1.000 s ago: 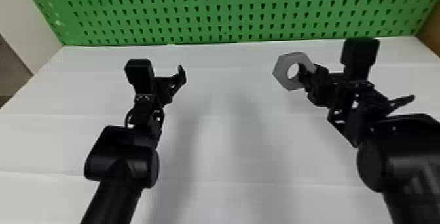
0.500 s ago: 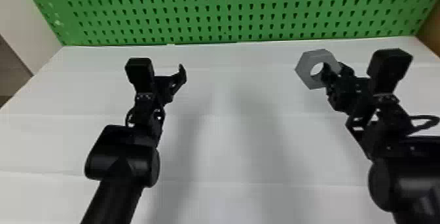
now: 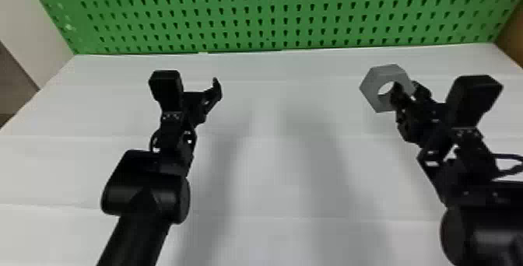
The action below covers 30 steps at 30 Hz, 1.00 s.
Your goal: Pick up the hex nut
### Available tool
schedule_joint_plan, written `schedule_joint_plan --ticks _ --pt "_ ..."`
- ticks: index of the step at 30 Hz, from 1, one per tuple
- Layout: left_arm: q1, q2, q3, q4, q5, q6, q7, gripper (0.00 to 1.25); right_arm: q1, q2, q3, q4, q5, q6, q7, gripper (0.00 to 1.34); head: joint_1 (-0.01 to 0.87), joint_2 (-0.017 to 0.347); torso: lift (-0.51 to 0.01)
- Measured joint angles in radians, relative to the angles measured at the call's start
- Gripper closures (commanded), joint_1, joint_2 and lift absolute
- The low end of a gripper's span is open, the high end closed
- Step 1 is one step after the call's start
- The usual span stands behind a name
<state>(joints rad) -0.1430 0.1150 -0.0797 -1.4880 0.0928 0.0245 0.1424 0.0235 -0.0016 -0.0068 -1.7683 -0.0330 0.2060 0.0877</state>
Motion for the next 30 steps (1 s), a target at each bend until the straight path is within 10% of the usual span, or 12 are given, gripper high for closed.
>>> schedule_joint_plan --ticks 30 --pt "0.002 -0.009 0.003 0.000 0.004 -0.001 0.002 0.09 0.017 -0.004 -0.012 0.013 0.002 -0.076 0.000 0.95 0.785 0.160 -0.076"
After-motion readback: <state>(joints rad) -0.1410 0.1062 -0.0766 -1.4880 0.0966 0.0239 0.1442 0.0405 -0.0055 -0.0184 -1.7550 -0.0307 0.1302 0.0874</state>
